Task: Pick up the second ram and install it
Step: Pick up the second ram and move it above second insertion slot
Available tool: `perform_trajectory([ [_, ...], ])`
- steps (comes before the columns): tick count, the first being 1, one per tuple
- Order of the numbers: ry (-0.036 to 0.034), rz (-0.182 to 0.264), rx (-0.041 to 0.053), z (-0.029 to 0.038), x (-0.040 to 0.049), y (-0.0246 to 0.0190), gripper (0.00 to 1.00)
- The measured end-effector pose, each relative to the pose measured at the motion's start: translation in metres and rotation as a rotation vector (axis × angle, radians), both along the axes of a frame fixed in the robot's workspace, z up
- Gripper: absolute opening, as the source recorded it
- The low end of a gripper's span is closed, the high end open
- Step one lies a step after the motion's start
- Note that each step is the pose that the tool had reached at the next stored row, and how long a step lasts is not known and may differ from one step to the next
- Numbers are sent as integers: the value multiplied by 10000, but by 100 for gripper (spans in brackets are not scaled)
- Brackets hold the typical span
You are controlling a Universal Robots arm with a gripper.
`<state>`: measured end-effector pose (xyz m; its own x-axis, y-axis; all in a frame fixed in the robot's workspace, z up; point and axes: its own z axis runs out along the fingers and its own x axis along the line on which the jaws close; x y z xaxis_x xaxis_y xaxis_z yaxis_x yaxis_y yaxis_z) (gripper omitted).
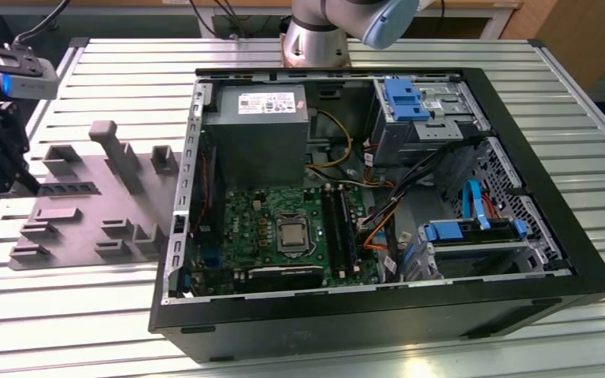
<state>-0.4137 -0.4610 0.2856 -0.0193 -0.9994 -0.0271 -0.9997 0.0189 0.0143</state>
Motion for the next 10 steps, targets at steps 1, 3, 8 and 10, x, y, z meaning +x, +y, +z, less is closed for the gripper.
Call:
perform_trajectory([
  [1, -1, 0, 0, 9, 0, 0, 14],
  [3, -2, 0, 0, 26, 0, 0, 14],
  [8, -3, 0, 1, 74, 0, 0, 14],
  [10, -5, 1, 1, 93, 0, 0, 14],
])
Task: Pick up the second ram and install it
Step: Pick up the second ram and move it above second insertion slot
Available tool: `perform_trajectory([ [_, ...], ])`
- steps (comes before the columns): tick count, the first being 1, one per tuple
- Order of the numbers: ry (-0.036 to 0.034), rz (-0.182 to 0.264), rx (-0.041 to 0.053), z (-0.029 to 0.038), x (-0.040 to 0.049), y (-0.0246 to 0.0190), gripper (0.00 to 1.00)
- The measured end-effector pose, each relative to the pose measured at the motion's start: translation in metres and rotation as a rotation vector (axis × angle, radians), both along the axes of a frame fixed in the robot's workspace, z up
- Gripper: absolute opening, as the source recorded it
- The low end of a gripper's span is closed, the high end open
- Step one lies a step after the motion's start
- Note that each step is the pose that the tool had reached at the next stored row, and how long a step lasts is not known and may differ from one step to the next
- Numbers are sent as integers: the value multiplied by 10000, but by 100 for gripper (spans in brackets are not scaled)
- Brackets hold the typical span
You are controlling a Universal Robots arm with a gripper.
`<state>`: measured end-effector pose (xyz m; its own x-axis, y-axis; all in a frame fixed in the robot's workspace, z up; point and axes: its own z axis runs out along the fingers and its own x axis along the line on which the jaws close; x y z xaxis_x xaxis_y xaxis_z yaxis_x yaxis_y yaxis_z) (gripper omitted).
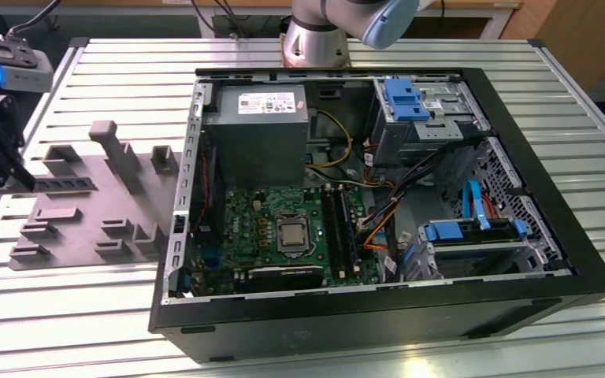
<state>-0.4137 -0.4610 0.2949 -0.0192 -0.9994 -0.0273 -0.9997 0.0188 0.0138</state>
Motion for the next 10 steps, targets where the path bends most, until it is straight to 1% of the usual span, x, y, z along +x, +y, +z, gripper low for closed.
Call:
perform_trajectory([
  [10, -1, -1, -1, 104, 0, 0, 14],
])
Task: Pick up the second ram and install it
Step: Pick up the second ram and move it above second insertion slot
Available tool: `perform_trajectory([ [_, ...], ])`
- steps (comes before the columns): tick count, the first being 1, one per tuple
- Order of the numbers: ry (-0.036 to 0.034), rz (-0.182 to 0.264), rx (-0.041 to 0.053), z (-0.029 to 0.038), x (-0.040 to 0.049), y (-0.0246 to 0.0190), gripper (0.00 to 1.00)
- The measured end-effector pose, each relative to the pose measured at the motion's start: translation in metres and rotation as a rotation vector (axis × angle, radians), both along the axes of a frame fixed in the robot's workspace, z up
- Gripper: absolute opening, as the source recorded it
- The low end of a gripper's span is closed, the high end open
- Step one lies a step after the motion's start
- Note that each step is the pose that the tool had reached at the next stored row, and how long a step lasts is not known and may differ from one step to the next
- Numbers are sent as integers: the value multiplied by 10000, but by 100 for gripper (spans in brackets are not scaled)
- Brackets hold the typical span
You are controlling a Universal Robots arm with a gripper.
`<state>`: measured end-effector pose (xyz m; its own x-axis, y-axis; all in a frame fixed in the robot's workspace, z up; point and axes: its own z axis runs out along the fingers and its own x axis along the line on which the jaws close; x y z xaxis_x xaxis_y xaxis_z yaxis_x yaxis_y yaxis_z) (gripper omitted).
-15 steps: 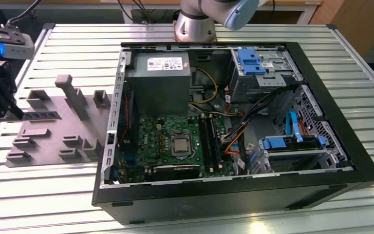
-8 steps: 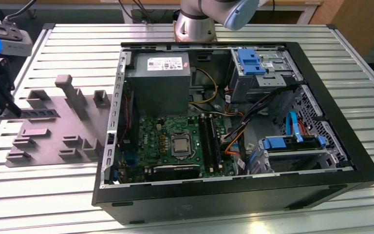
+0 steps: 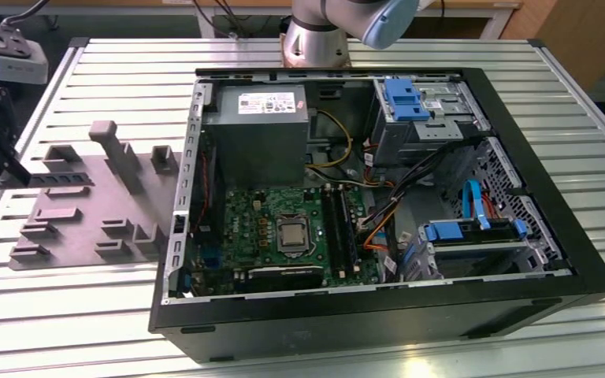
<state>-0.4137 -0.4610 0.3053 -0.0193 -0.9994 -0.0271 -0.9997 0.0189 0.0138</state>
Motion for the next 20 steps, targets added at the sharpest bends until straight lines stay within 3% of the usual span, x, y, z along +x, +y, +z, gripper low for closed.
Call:
perform_trajectory([
  [7, -3, 0, 0, 78, 0, 0, 14],
  [20, 0, 0, -2, 96, 0, 0, 14],
])
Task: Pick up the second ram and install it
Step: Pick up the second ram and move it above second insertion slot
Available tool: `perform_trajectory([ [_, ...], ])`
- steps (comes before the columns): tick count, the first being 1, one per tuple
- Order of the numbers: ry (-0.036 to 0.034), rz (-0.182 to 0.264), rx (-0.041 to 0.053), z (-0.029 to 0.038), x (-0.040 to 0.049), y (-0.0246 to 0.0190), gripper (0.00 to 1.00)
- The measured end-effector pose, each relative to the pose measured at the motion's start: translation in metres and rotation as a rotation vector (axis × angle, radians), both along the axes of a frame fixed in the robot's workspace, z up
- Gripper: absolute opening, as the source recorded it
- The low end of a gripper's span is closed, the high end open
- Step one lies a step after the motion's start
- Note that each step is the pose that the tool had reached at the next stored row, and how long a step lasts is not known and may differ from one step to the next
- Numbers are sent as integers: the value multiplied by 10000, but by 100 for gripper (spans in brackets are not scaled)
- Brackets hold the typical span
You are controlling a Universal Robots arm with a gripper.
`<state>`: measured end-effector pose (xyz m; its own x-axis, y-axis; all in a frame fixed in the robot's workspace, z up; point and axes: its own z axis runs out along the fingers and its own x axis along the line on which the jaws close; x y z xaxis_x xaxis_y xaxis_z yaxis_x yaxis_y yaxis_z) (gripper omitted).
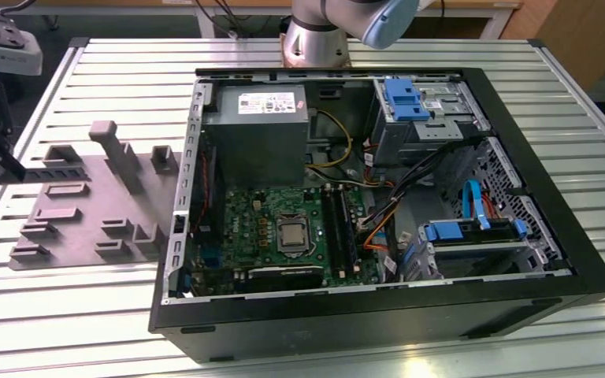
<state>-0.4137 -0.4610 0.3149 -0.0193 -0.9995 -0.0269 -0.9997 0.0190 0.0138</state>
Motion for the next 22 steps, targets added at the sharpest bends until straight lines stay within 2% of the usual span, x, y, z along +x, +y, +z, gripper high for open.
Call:
perform_trajectory([
  [5, -3, 2, 3, 64, 1, 0, 14],
  [22, -4, 1, 3, 453, 0, 2, 14],
])
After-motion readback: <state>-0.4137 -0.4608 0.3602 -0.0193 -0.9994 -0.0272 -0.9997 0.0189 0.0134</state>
